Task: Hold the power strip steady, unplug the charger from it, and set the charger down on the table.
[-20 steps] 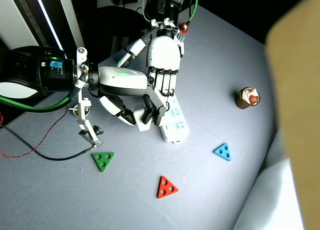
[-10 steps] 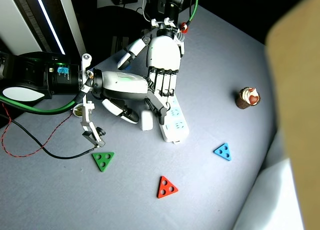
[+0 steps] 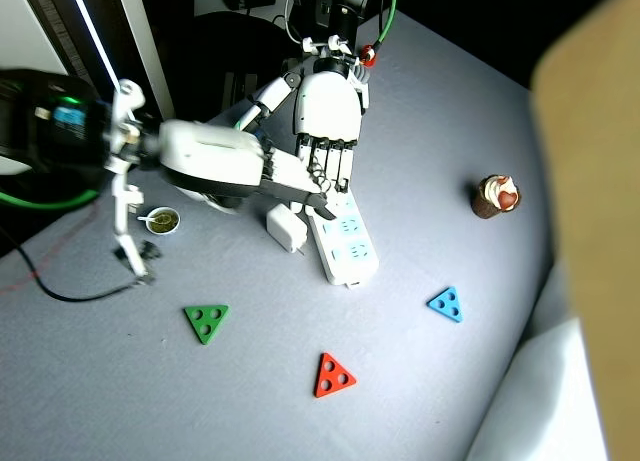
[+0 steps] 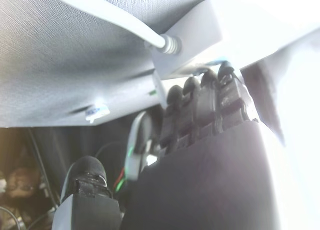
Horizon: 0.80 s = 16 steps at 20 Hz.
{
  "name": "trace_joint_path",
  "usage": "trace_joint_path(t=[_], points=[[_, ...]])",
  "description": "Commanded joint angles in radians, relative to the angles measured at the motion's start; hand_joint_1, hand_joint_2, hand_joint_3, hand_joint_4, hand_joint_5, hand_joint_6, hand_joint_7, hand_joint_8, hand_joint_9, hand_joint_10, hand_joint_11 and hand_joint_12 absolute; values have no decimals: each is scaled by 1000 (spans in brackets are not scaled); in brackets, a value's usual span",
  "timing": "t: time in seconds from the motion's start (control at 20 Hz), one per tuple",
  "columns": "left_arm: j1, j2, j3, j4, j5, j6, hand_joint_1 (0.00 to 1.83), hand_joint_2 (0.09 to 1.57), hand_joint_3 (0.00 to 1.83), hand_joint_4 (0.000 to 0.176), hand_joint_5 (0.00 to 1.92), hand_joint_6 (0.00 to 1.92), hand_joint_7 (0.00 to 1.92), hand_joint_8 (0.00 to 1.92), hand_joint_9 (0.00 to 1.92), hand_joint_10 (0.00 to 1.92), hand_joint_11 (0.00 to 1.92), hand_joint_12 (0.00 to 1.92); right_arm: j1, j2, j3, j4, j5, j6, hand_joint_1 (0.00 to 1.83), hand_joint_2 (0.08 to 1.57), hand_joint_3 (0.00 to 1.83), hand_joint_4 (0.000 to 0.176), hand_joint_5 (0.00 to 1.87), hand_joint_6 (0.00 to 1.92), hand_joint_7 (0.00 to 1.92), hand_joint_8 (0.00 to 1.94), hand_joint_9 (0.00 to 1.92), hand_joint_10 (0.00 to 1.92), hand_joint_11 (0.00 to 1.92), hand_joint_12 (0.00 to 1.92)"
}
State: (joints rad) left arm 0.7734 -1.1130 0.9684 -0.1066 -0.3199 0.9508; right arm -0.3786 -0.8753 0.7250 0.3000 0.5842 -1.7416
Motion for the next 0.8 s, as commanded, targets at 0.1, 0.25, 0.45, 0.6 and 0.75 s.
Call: trace_joint_path(t=[0.1,0.25,0.45,0.6,0.75], points=[[-7,16,-9,-9,-37,-5,0,1006,0,0,128,3,125,1,98,0,73,23,32,122,-79,-144,43,199,640,861,0,0,112,0,157,1,134,0,16,382],[-22,35,-17,-9,-49,-4,0,1000,0,0,130,3,141,7,109,4,82,27,88,242,-142,-170,-65,369,605,892,0,0,121,2,169,3,152,3,0,493],[-66,66,-29,-2,-42,2,0,1007,0,0,118,5,129,11,100,11,82,26,135,320,-156,-272,-90,548,661,877,1,0,142,0,196,1,196,2,12,551],[-116,96,-45,9,-10,2,0,1012,3,0,127,7,141,12,109,11,87,27,142,342,-154,-293,-129,602,625,877,0,0,143,1,209,2,226,3,0,681],[-179,121,-62,21,23,2,0,1012,2,0,119,3,127,5,101,7,88,28,151,373,-159,-362,-141,711,608,873,0,0,168,0,244,0,266,2,14,741]])
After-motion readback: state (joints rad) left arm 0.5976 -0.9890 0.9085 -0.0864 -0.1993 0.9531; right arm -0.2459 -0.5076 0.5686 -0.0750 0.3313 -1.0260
